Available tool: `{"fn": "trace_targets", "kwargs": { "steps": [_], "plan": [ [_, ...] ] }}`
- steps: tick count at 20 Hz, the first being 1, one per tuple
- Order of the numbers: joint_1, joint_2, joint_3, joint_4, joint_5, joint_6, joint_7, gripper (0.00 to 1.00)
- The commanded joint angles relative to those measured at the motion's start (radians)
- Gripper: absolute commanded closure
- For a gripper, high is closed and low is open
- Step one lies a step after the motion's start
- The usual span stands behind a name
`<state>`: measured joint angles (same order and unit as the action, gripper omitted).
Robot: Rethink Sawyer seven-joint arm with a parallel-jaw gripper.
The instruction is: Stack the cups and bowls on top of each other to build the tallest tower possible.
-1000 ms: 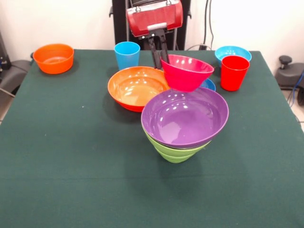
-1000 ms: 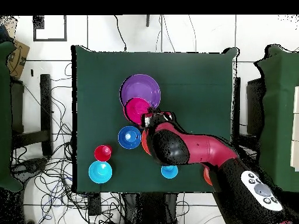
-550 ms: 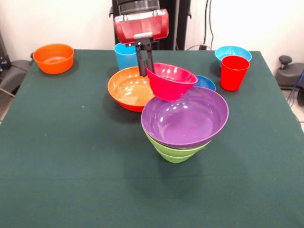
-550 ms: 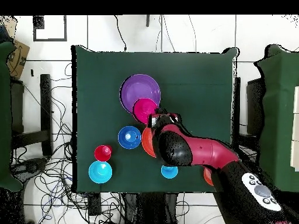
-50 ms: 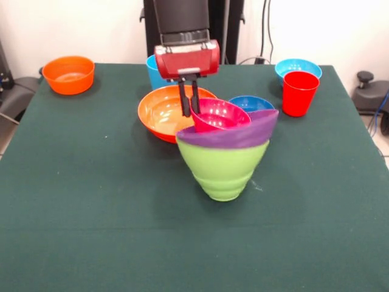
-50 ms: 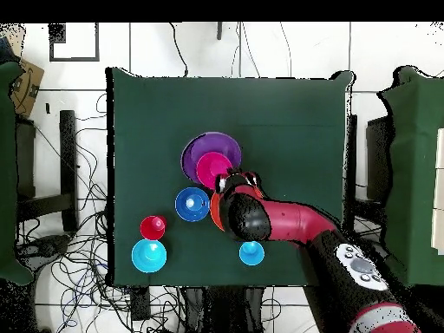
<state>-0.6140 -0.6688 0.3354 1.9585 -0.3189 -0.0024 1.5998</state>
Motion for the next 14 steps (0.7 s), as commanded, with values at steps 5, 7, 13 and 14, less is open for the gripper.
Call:
{"fn": "trace_targets", "kwargs": {
  "steps": [5,7,13,14],
  "plan": [
    [0.079,0.042,-0.093,-0.085,-0.033,-0.063,0.121,1.00],
    [0.073,0.034,-0.087,-0.078,-0.037,-0.062,0.119,1.00],
    [0.043,0.008,-0.059,-0.057,-0.045,-0.049,0.110,1.00],
    [0.036,0.002,-0.052,-0.053,-0.046,-0.044,0.108,1.00]
  ]
}}
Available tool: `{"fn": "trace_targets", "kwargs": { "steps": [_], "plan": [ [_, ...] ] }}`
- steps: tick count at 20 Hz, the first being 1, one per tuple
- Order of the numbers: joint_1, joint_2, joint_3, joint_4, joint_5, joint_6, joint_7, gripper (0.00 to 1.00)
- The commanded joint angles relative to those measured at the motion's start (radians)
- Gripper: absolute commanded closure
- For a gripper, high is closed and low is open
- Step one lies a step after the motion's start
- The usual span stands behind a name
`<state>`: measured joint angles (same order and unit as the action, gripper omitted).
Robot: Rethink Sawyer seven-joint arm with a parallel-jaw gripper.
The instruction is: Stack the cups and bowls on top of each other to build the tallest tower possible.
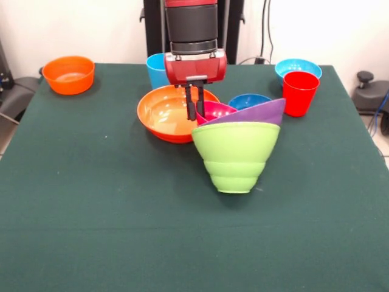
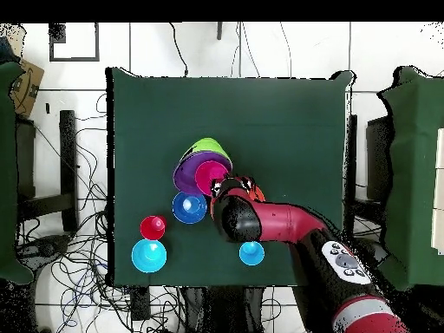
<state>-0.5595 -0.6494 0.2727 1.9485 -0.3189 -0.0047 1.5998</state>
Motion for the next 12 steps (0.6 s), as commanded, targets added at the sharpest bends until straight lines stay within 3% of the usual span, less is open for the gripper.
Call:
{"fn": "trace_targets", "kwargs": {
  "steps": [1,7,12],
  "plan": [
    [-0.024,-0.024,0.017,-0.039,-0.046,-0.037,0.106,1.00],
    [-0.056,-0.062,0.060,-0.017,-0.038,-0.001,0.099,1.00],
    [-0.024,-0.106,0.050,-0.025,0.006,0.048,0.115,1.00]
  ]
}}
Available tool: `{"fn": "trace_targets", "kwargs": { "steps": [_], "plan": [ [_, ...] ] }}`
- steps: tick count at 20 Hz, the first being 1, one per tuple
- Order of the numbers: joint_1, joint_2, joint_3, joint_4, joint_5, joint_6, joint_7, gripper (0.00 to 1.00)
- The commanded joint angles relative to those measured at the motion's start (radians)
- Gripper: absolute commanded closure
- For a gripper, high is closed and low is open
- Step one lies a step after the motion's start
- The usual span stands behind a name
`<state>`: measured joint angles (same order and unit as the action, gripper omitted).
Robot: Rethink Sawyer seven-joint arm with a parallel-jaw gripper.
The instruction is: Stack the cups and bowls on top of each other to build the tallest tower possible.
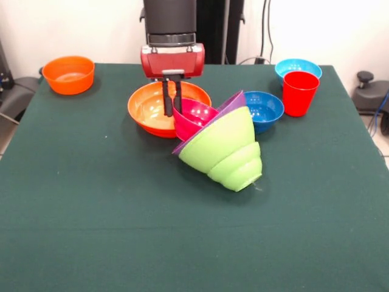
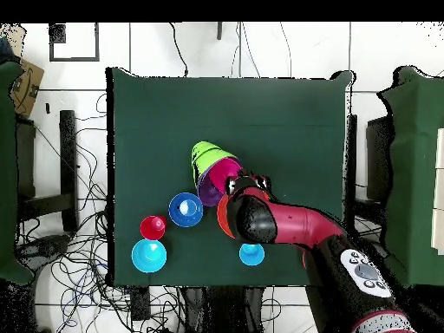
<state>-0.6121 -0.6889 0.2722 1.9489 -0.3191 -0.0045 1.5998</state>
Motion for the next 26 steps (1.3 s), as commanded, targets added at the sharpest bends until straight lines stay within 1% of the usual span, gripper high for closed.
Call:
{"fn": "trace_targets", "kwargs": {
  "steps": [1,4,7,12,19,22,26],
  "plan": [
    [0.033,-0.076,0.050,-0.027,0.015,0.062,0.117,1.00],
    [0.034,-0.102,0.061,-0.020,0.031,0.086,0.122,1.00],
    [0.030,-0.117,0.071,-0.006,0.036,0.090,0.126,1.00],
    [0.023,-0.122,0.081,0.000,0.041,0.096,0.124,1.00],
    [0.029,-0.116,0.078,-0.007,0.054,0.092,0.119,1.00],
    [0.015,-0.110,0.090,-0.004,0.053,0.093,0.113,1.00],
    [-0.046,-0.108,0.140,0.022,0.027,0.081,0.093,1.00]
  ]
}}
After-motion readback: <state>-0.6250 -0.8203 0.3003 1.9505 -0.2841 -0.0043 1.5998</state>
